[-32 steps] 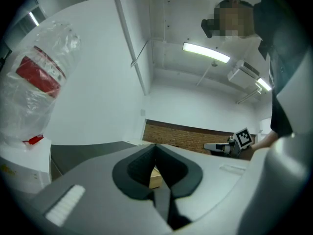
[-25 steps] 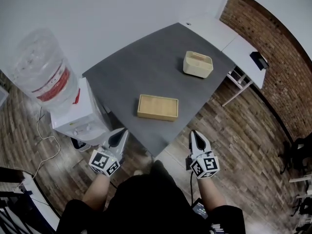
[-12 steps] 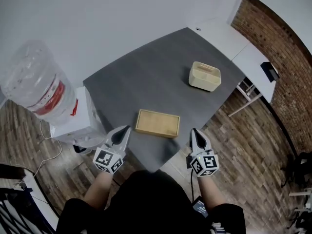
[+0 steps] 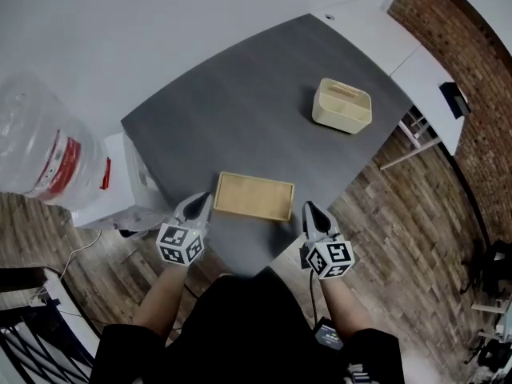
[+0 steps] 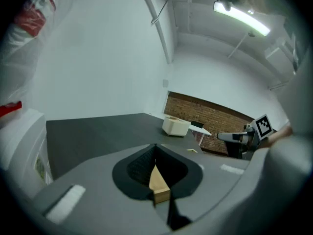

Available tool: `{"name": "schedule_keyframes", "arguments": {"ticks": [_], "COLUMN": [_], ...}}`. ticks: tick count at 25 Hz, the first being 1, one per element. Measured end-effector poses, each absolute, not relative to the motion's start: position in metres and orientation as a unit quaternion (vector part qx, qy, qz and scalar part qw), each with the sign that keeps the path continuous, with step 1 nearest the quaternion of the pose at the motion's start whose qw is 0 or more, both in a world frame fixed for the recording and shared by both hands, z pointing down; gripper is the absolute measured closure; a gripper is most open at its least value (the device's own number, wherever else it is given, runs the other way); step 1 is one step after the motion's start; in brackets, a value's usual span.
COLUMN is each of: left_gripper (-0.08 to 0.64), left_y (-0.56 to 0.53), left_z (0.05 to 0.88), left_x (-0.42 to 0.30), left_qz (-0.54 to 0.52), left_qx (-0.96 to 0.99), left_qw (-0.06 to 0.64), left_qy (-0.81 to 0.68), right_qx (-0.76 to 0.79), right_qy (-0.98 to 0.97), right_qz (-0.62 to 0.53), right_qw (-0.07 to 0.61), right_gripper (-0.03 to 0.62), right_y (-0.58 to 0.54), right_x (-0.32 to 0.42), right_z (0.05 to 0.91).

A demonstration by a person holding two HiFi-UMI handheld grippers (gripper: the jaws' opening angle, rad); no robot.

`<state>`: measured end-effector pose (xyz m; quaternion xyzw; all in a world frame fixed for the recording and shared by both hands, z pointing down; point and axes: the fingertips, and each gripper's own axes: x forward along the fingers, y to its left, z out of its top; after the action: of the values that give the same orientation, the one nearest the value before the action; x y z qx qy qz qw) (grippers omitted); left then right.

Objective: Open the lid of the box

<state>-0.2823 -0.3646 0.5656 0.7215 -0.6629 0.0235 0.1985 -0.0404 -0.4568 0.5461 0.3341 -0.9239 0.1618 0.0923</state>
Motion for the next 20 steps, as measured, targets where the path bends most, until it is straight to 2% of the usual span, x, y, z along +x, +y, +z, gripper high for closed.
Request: {"name": "schedule_keyframes", "arguments": {"ticks": [4, 8, 11, 20], "left_gripper": [0.558, 0.505, 0.494, 0.492], "left_y": [-0.373, -0.377, -0.381, -0.383], "left_z": [0.592, 0.613, 0.623, 0.629], "left_x": [-0.283, -0.285, -0.287, -0.286], "left_qz": [0.038, 0.054, 0.059, 0.055], "left_qx": [0.710, 0.695, 0.688, 0.692], "left_qw": [0.244, 0.279, 0.295, 0.311], "left_qy": [-0.660, -0.661, -0.660, -0.649], "right_qx": [0.320, 0.313, 0.320, 0.324], "right_qy": [-0.920, -0.916, -0.909, -0.882], "right_qz": [0.197, 0.211, 0.229, 0.304], "right_qw": [0.114, 0.135, 0.137, 0.157], "right_gripper": [0.589, 0.586, 0.537, 0.444], "right_y": [-0.459, -0.459, -0.464, -0.464], "right_x": [-0.046, -0.051, -0.050, -0.055], "right_z": [0.568, 0.583, 0.591, 0.621]}}
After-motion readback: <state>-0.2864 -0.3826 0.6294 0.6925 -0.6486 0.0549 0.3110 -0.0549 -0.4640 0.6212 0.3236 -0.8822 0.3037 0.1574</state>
